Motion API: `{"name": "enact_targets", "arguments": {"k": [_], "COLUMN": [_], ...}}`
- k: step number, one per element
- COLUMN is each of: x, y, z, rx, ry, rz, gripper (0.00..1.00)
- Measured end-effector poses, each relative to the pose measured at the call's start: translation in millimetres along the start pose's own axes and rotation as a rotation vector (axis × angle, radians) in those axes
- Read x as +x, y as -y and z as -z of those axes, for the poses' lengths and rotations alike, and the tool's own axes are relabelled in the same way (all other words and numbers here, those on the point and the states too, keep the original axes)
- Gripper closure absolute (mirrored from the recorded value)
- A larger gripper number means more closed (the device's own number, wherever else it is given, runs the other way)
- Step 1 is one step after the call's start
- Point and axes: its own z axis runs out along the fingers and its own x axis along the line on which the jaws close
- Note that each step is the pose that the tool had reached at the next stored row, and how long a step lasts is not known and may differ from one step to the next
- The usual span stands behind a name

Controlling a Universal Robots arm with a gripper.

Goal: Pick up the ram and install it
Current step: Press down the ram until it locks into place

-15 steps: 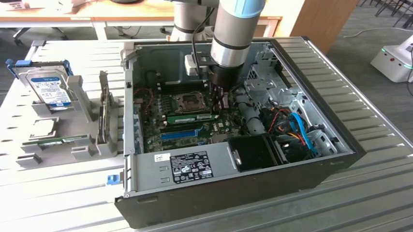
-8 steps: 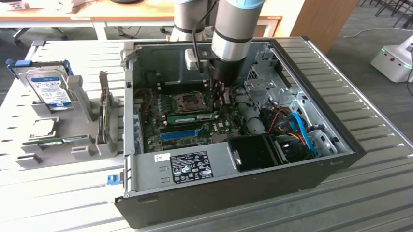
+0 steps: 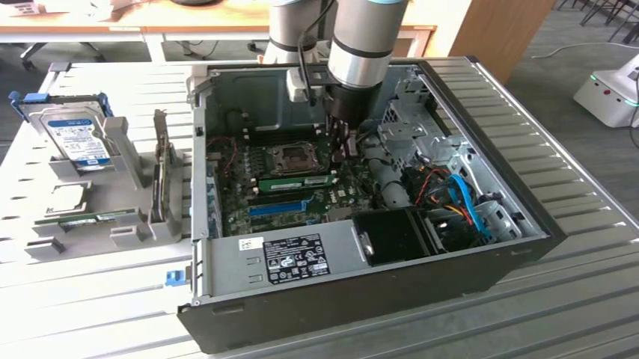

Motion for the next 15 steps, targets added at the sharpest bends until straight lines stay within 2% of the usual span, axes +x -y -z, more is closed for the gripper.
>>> {"name": "enact_targets", "arguments": {"k": [4,7,15], "x": [0.0,0.1,0.9], "y": [0.0,-3.1,-23.2], "z": [0.1,0.0,-0.8], "rx": [0.0,0.0,0.0], "ry": [-0.0001,-0.0002,-0.0001], "rz": [0.0,0.0,0.0], "gripper": [0.89,0.89,0.89]}}
